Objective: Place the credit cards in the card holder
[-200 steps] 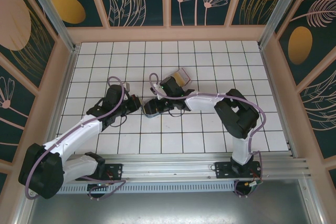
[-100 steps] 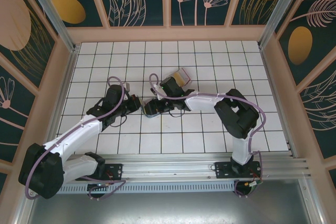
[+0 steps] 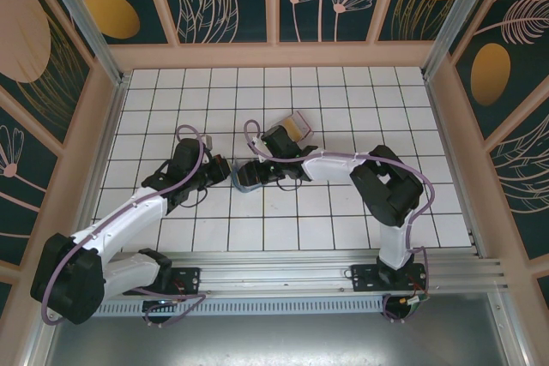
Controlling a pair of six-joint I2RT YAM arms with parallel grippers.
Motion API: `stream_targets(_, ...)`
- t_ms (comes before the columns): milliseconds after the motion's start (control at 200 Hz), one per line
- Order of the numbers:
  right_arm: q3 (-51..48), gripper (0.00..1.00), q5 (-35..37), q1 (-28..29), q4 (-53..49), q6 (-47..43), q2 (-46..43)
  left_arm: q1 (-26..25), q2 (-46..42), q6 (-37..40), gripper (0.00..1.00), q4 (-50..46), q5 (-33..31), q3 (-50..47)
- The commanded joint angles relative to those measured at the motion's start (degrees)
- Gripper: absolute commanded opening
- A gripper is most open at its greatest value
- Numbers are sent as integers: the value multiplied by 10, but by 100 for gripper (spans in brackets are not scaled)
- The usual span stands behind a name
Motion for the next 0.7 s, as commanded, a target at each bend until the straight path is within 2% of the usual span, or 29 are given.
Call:
stream_targets(0,14,61,22,-3,-5,8,-3,2,3,-2,0,6,-5,10)
stream_targets(225,-20,61,35,-26,0,17,-29,2,-3,-3,0,-3,-24,-13)
stream_targets(475,-40,61,53,-51,-4,20,-48,2,-7,-9,0,-35,-110,-75)
stream_targets(696,-20,61,49,-53,-10,18,-34,2,15,-8,0,-12,-131,-105)
